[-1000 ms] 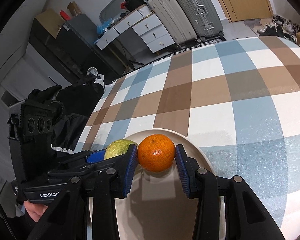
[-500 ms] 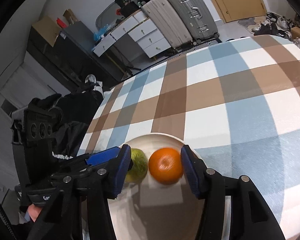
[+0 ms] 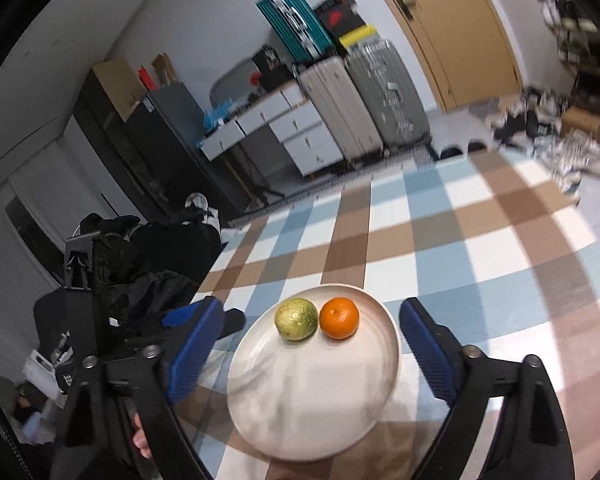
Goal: Organize fruits
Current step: 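Lift both tools away from the plate back toward the fruits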
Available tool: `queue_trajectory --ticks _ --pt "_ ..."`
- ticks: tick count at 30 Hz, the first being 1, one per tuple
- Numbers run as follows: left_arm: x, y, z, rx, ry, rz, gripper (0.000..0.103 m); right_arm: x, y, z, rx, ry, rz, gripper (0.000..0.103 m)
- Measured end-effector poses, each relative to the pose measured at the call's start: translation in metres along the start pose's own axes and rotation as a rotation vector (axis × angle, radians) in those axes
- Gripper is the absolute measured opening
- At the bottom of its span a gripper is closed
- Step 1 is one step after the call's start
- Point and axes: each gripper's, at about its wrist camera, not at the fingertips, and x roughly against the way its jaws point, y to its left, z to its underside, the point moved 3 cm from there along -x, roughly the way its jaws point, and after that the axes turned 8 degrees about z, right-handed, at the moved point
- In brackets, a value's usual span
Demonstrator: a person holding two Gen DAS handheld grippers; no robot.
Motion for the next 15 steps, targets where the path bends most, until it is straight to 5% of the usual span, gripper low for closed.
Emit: queue_trajectory --ticks 7,11,15 --pt "0.069 -0.028 0.016 -0.052 -0.092 -0.031 0.086 0.073 0.031 0.016 0.094 -0.145 0.003 0.103" --pt "0.110 -0.043 0.031 -0.062 -0.147 -0.047 0.103 0.109 0.052 0.032 0.152 -0.219 0.010 0.103" --pt "0.145 -0.057 0.048 -0.083 -0.186 -0.047 0.102 0.139 0.070 0.050 0.191 -0.274 0.020 0.103"
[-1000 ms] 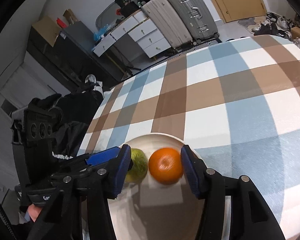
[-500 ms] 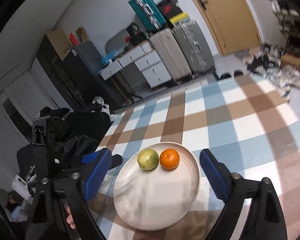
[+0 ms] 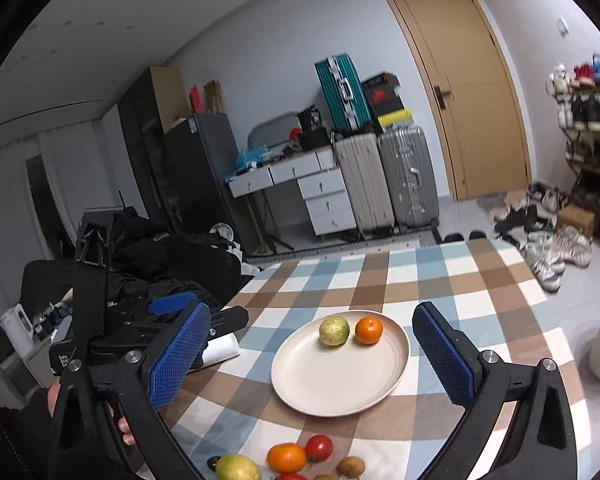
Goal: Organize fruits
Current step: 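Lift both tools away from the plate back toward the fruits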
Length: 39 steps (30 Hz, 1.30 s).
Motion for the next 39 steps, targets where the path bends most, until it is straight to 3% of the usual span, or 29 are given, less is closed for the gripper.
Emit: queue_trajectory --ticks 4,10,16,24,29,37,39 --pt "0.030 -0.010 0.016 -0.010 -0.016 0.003 0.102 0.025 0.016 0.011 0.043 -0.046 0.015 0.103" --pt "0.067 -0.012 0.058 0.018 -0.028 -0.014 0.102 0.042 0.029 0.038 0.074 -0.038 0.044 0.103" --pt "0.085 -0.002 0.106 0.067 0.003 -0.034 0.102 0.043 0.036 0.075 0.090 0.056 0.031 0.103" --pt "0.074 0.023 0.158 0.134 0.069 -0.037 0.102 0.029 0.041 0.128 0.017 0.229 -0.051 0.103" --pt "0.060 0.036 0.175 0.162 0.112 -0.029 0.102 0.016 0.052 0.161 0.031 0.326 -0.072 0.103" --pt "0.053 0.055 0.184 0.201 0.125 -0.031 0.102 -0.003 0.072 0.186 0.075 0.407 -0.119 0.102" --pt "0.051 0.060 0.185 0.219 0.128 -0.033 0.102 -0.008 0.076 0.191 0.078 0.424 -0.143 0.093"
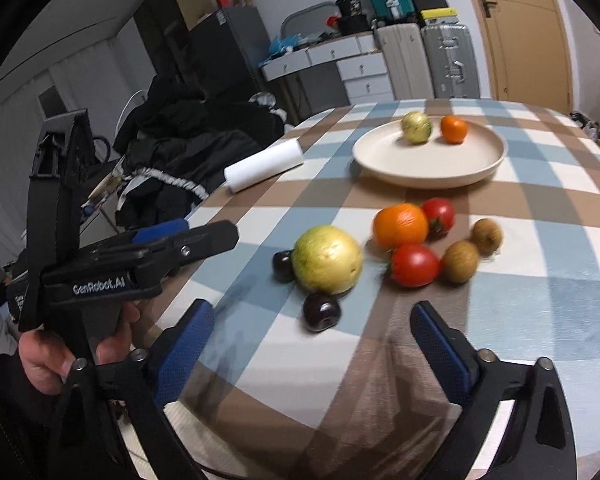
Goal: Organize fruits
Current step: 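Lift both tools away from the plate back toward the fruits, then grasp a dark cherry with the right tool while the left tool grasps another cherry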
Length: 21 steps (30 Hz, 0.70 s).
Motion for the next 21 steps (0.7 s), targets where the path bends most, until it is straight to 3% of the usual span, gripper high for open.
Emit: queue_trajectory --ticks 3,7,11,21 --pt "-0.002 0.005 0.000 0.018 0.008 0.003 0.102 -0.009 0.002 0.001 0.005 0.030 0.008 0.080" --pt "-0.008 0.008 0.000 0.027 0.020 0.001 0.102 -0.016 0.005 0.000 0.014 0.035 0.011 0.074" --pt "-0.013 0.009 0.001 0.037 0.030 0.012 0.102 -0.020 0.007 0.001 0.031 0.038 0.030 0.062" --pt "-0.030 0.007 0.007 0.070 0.081 0.104 0.102 -0.028 0.000 0.006 0.026 0.065 0.053 0.026"
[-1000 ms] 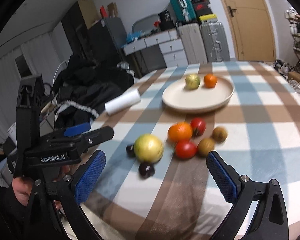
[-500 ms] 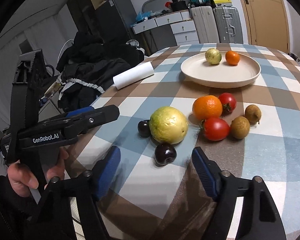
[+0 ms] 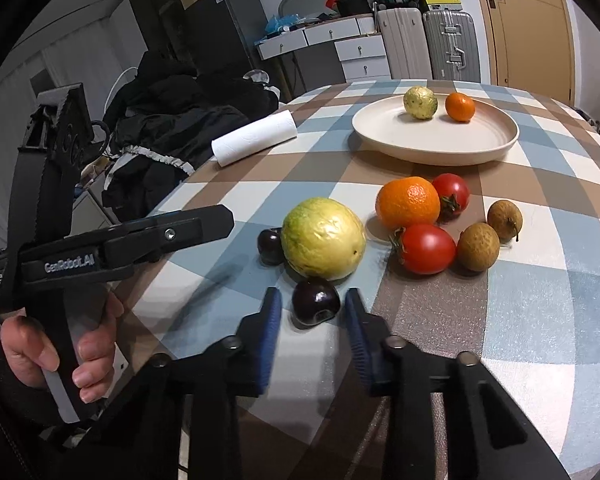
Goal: Organize fruits
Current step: 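Grasp a dark cherry with the right tool while the left tool grasps another cherry, then carry both dark cherries onto the cream plate and open both tools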
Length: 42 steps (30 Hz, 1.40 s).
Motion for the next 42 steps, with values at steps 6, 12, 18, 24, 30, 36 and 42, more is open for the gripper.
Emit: queue_trajectory --ticks 6,12,18,24,30,36,42 --pt "-0.011 0.002 0.000 0.019 0.042 0.060 0.102 0.003 -0.004 0.003 -0.011 -0.019 -0.016 0.026" --pt "-0.023 0.001 -0.004 0.006 0.087 0.104 0.102 0.015 -0.013 0.001 -0.039 -0.062 -0.031 0.025" --pt "-0.026 -0.006 -0.006 -0.068 0.099 0.109 0.102 0.028 -0.021 -0.002 -0.058 -0.100 -0.029 0.025" --pt "-0.028 -0.016 -0.006 -0.152 0.109 0.103 0.091 0.036 -0.024 -0.004 -0.059 -0.121 -0.021 0.025" --pt "-0.033 -0.017 -0.004 -0.168 0.134 0.119 0.062 0.040 -0.027 -0.006 -0.073 -0.139 -0.023 0.025" --pt "-0.034 -0.021 -0.002 -0.175 0.153 0.200 0.039 0.040 -0.028 -0.005 -0.074 -0.139 -0.031 0.025" --pt "-0.037 -0.029 0.002 -0.200 0.175 0.252 0.023 0.038 -0.031 -0.005 -0.084 -0.136 -0.033 0.025"
